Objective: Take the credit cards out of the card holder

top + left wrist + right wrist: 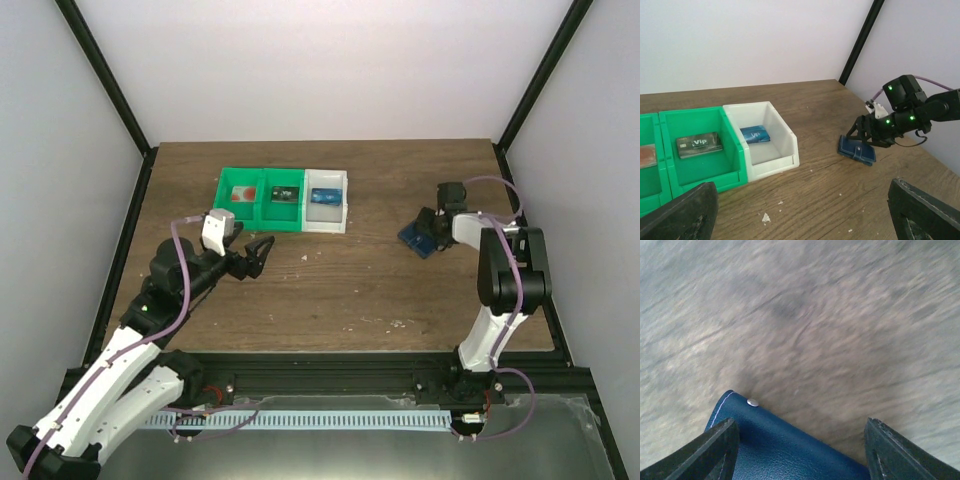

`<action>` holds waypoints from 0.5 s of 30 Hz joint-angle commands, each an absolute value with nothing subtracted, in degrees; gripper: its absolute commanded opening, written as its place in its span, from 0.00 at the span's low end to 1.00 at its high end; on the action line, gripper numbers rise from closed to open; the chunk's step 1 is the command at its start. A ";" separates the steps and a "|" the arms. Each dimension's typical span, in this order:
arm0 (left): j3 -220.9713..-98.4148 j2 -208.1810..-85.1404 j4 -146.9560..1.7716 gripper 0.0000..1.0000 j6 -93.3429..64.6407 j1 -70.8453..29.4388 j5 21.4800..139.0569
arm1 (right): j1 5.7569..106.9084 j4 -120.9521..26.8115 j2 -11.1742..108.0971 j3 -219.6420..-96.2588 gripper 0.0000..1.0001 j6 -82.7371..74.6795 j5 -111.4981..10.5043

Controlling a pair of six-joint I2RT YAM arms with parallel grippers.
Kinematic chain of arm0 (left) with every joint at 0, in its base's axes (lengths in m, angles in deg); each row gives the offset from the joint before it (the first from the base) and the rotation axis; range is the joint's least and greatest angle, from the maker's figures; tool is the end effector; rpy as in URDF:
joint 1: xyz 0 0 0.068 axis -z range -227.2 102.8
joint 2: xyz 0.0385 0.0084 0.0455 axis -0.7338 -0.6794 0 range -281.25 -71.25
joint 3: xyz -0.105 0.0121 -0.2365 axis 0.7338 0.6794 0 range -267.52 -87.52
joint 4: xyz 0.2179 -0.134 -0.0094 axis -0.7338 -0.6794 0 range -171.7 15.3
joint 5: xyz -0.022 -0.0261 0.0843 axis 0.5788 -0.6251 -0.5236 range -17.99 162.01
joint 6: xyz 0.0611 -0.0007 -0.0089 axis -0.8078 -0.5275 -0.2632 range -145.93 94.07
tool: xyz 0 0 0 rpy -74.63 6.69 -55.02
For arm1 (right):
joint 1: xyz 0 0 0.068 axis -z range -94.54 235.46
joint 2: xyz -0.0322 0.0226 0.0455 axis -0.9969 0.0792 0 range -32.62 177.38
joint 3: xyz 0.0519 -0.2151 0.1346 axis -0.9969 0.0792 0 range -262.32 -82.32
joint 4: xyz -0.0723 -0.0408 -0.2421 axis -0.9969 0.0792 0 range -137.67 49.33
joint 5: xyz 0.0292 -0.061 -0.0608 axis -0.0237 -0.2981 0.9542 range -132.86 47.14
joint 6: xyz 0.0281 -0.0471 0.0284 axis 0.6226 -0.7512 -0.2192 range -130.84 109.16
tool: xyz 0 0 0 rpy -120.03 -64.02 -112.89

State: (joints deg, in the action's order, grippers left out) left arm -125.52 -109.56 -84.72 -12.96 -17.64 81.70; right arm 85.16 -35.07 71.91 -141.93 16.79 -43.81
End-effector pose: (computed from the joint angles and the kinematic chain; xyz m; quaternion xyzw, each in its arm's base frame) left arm 0.1541 -0.0963 0.3055 0.1640 0.7494 -0.2920 0.5712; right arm 0.3591 0.0026 0.1271 0.2246 0.9334 0.0753 0.2695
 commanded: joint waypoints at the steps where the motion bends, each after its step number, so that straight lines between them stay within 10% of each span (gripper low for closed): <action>1: -125.21 -109.98 -85.30 0.94 -13.87 -17.50 80.42 | 81.11 -31.02 70.16 -137.95 0.70 18.32 -46.97; 15: -125.05 -111.10 -84.97 0.94 -14.21 -17.50 80.72 | 67.32 -31.06 61.54 -129.82 0.68 22.24 -54.64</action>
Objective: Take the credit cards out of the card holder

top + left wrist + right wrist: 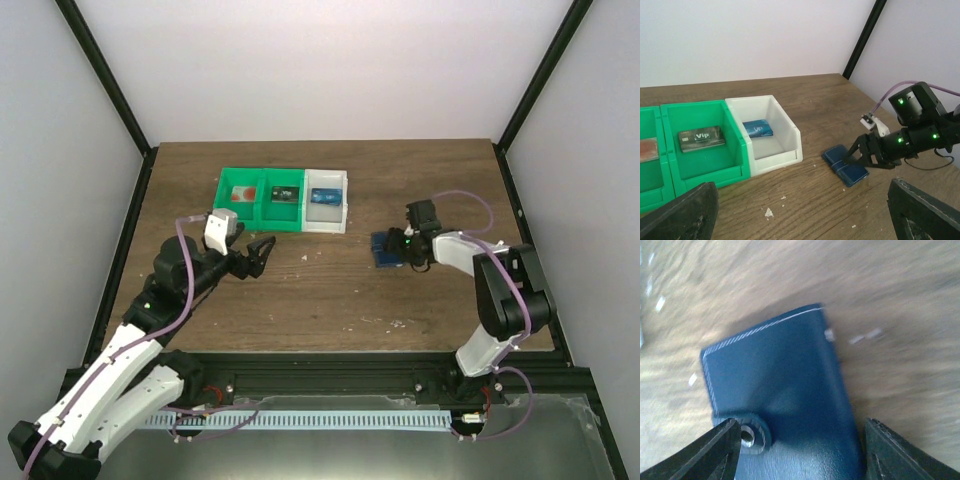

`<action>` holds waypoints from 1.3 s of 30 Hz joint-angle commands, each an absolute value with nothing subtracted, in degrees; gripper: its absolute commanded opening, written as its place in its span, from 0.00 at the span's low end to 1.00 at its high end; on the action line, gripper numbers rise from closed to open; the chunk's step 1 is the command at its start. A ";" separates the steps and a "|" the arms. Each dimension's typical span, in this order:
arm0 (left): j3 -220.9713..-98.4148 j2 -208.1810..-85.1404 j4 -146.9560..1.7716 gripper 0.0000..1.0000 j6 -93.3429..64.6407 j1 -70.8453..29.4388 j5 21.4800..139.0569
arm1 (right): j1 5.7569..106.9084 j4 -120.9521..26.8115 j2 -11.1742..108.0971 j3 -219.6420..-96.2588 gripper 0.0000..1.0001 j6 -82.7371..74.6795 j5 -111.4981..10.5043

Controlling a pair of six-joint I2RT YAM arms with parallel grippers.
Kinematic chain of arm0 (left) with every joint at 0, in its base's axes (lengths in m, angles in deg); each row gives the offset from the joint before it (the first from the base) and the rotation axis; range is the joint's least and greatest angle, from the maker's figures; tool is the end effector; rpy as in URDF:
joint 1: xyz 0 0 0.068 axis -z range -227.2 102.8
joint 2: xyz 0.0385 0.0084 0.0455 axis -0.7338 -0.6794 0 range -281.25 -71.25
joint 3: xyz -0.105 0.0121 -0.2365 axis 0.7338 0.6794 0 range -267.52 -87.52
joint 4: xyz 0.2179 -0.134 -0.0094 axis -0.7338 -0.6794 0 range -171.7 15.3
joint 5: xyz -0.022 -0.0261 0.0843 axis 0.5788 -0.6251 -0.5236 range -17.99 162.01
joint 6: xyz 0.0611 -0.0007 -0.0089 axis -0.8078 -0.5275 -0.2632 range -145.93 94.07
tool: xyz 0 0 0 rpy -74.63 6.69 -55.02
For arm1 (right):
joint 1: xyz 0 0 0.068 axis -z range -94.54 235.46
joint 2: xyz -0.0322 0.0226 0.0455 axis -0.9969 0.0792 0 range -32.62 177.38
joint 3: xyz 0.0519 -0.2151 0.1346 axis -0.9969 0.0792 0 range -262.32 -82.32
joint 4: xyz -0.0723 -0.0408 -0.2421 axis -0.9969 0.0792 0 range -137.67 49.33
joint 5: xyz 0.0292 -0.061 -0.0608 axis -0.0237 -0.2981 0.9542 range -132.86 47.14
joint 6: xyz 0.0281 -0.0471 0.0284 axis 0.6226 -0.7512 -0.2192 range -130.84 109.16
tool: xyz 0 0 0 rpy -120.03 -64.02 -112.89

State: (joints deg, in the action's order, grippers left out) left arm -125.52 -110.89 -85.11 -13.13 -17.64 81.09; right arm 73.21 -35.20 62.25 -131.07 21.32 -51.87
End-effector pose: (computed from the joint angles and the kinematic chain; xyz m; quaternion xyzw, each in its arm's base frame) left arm 0.1581 -0.0980 0.3009 0.1622 0.7595 -0.2840 0.5624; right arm 0.3041 0.0735 0.1291 0.1450 0.9489 0.1721 0.2213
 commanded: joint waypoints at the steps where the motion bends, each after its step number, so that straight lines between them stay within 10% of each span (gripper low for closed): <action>1: -125.06 -111.22 -84.90 0.94 -14.24 -17.50 80.57 | 64.80 -30.21 61.71 -129.79 0.68 22.27 -53.82; 13: -125.40 -113.04 -84.89 0.93 -13.97 -17.51 80.66 | 56.24 -30.17 57.33 -126.13 0.53 26.98 -44.08; 28: -125.31 -113.63 -84.89 0.93 -14.06 -17.49 80.71 | 67.02 -47.69 60.93 -124.84 0.58 36.01 -53.46; 39: -125.16 -113.44 -85.04 0.93 -14.09 -17.50 79.82 | 67.01 -47.38 68.58 -130.48 0.26 28.86 -54.75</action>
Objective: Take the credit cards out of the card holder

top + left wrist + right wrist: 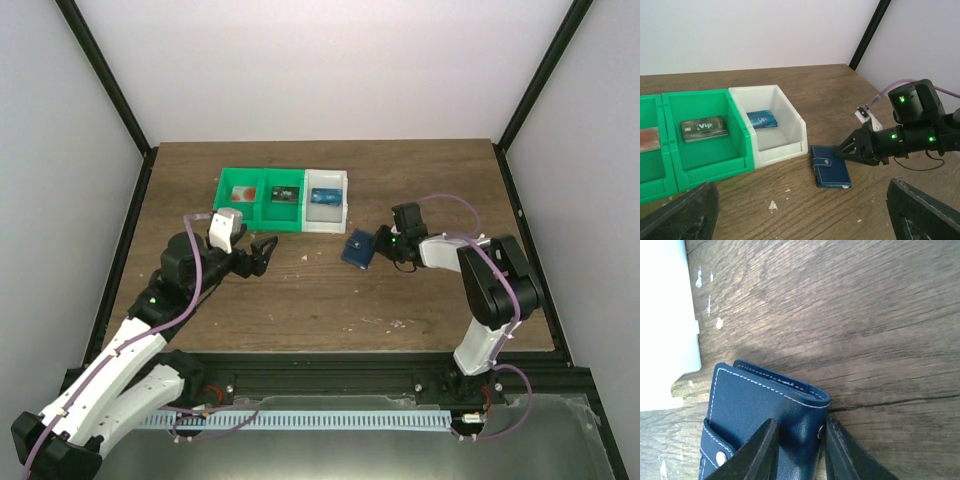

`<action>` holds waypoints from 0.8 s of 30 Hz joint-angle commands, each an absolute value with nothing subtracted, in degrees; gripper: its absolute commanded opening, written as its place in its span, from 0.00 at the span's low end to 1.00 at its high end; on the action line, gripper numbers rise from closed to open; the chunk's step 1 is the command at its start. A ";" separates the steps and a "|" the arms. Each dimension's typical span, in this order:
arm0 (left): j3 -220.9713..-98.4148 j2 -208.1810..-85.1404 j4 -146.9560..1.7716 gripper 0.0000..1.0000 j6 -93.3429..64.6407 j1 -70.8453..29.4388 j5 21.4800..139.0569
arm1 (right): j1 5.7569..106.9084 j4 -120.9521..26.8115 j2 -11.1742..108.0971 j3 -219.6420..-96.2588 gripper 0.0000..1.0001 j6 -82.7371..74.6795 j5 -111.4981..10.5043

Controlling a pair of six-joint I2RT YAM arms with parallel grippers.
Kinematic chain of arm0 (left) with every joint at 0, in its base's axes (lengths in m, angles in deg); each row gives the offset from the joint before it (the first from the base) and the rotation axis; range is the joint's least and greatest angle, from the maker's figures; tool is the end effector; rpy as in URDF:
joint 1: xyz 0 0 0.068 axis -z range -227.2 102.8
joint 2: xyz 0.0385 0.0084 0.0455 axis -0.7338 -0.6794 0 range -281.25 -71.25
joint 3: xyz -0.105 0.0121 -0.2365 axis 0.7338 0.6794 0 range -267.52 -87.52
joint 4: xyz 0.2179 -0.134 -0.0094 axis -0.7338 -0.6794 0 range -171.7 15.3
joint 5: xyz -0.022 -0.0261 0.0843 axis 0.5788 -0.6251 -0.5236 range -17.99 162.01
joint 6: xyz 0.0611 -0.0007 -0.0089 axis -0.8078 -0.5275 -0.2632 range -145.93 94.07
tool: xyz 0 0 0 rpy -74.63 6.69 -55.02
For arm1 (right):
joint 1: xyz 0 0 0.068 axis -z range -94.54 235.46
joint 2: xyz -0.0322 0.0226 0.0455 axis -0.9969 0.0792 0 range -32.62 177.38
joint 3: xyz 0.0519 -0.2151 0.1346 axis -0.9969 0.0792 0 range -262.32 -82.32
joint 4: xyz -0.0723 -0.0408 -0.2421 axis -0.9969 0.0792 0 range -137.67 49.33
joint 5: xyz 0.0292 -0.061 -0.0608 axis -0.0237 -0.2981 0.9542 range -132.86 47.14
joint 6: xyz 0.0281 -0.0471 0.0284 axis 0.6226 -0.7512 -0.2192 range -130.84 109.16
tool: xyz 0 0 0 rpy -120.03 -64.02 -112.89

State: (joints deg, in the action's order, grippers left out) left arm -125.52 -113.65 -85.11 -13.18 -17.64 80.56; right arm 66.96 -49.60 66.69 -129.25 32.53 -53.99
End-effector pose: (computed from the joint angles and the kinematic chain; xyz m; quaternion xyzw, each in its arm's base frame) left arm 0.1660 -0.1020 0.2927 0.1605 0.7750 -0.2747 0.5460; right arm 0.3103 0.1133 0.1149 0.1696 0.9216 0.2515 0.2420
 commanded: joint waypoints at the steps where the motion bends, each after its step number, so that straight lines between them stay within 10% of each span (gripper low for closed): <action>1: -125.20 -113.50 -84.95 0.93 -14.07 -17.50 79.78 | 67.07 -46.99 68.56 -130.38 0.25 27.91 -55.19; 24: -131.71 -131.84 -91.34 0.69 -5.76 -16.35 94.52 | 54.32 -45.29 59.84 -122.94 0.24 20.96 -62.72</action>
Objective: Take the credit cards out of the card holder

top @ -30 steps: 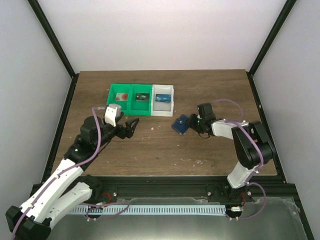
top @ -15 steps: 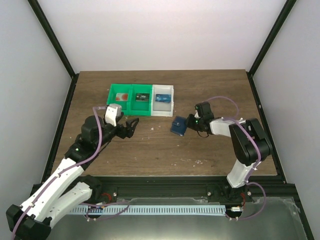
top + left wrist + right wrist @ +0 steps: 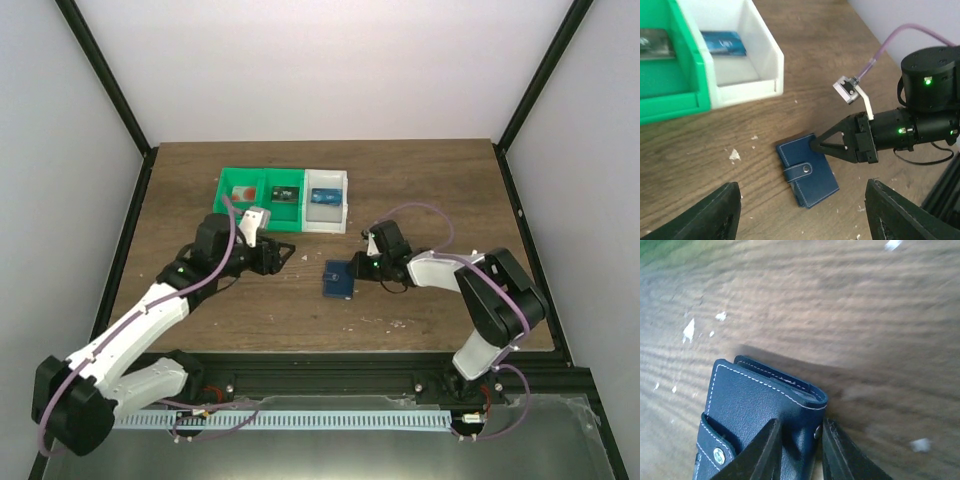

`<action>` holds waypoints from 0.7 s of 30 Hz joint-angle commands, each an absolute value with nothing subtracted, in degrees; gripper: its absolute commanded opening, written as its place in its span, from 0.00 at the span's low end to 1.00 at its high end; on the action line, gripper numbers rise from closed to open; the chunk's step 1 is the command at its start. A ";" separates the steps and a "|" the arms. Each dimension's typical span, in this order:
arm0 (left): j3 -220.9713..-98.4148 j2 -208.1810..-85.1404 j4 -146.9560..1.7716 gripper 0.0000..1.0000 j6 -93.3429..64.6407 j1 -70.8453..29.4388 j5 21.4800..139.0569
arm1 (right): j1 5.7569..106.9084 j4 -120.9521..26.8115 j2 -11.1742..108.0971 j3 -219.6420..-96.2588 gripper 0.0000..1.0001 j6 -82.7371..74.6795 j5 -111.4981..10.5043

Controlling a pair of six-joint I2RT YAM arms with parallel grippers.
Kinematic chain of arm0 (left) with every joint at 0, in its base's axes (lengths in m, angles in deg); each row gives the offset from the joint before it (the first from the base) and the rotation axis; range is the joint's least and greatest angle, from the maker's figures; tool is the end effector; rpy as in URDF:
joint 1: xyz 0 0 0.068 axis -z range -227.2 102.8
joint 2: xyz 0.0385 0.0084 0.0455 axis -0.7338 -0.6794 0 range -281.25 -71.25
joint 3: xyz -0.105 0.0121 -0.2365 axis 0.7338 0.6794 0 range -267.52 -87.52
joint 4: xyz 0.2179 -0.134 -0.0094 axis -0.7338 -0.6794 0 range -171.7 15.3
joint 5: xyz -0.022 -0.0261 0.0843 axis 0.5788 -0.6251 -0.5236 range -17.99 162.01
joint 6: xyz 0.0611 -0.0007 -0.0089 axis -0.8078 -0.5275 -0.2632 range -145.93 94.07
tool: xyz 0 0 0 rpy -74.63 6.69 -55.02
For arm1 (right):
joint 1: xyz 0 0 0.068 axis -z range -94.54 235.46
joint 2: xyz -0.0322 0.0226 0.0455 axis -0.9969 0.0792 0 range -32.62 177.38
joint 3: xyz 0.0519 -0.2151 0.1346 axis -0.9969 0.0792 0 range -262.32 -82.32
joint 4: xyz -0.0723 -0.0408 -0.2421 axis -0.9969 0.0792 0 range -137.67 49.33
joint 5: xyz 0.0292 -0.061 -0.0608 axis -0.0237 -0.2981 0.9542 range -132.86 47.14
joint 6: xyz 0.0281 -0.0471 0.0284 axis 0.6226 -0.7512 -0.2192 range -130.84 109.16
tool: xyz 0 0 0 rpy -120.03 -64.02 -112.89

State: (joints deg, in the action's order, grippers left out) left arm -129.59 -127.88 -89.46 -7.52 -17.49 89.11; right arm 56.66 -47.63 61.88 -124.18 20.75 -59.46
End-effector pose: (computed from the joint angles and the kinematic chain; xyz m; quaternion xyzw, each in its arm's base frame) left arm 0.1952 -0.1271 0.2620 0.1588 0.8419 -0.3209 0.4037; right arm 0.2603 0.1583 0.1144 -0.0233 0.9383 0.2775 0.2049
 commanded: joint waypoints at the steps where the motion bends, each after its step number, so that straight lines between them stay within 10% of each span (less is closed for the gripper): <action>1: -131.47 -133.01 -91.00 0.68 -5.45 -15.74 94.95 | 54.07 -45.75 58.78 -122.55 0.25 20.94 -63.22; 21: -125.61 -157.18 -70.10 0.33 3.20 -14.33 103.83 | 53.95 -59.52 51.49 -109.51 0.36 38.07 -66.48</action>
